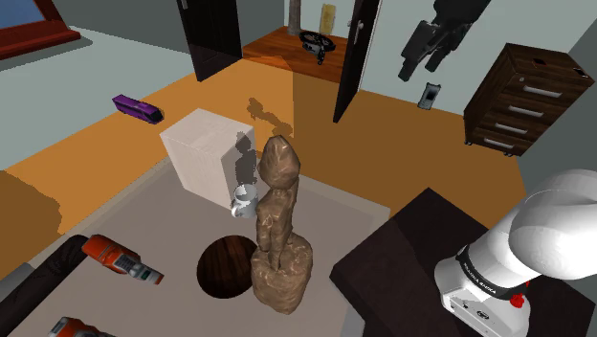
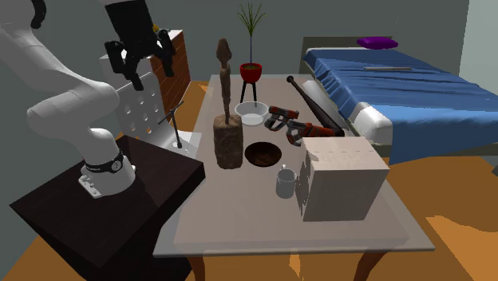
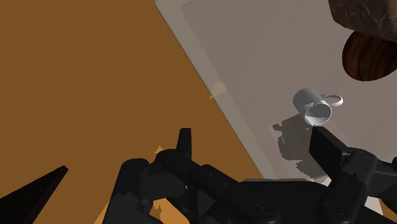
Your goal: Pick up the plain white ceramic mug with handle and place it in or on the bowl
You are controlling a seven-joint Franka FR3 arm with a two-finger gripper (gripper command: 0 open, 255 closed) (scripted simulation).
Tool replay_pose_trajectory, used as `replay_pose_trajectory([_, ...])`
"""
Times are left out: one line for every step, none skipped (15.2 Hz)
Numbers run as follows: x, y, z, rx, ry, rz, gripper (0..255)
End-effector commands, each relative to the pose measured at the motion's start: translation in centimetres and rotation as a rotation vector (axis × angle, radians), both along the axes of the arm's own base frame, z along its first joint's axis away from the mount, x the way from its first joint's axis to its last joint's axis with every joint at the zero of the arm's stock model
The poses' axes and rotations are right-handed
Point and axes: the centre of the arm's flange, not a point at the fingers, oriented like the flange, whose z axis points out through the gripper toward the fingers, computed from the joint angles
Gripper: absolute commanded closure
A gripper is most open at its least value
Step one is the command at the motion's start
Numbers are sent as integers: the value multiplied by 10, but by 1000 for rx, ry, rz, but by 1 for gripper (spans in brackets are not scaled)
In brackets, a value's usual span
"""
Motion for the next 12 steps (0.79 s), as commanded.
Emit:
replay_pose_trajectory([0,0,0,0,0,0,0])
replay_pose_trajectory([7,6,-9,1,5,-4,0])
replay_pose_trajectory([15,12,-19,2,10,-8,0])
replay_pose_trajectory([22,19,-28,3,15,-12,0])
replay_pose_trajectory([29,25,-38,4,20,-15,0])
replay_pose_trajectory([37,31,-48,5,25,-19,0])
replay_pose_trajectory([44,37,-57,6,30,-23,0])
replay_pose_trajectory([51,43,-67,7,35,-27,0])
replay_pose_trajectory([58,49,-76,8,40,-31,0])
replay_pose_trajectory([65,55,-86,9,45,-35,0])
replay_pose_trajectory([72,61,-96,9,50,-39,0])
replay_pose_trajectory([80,67,-106,10,55,-42,0])
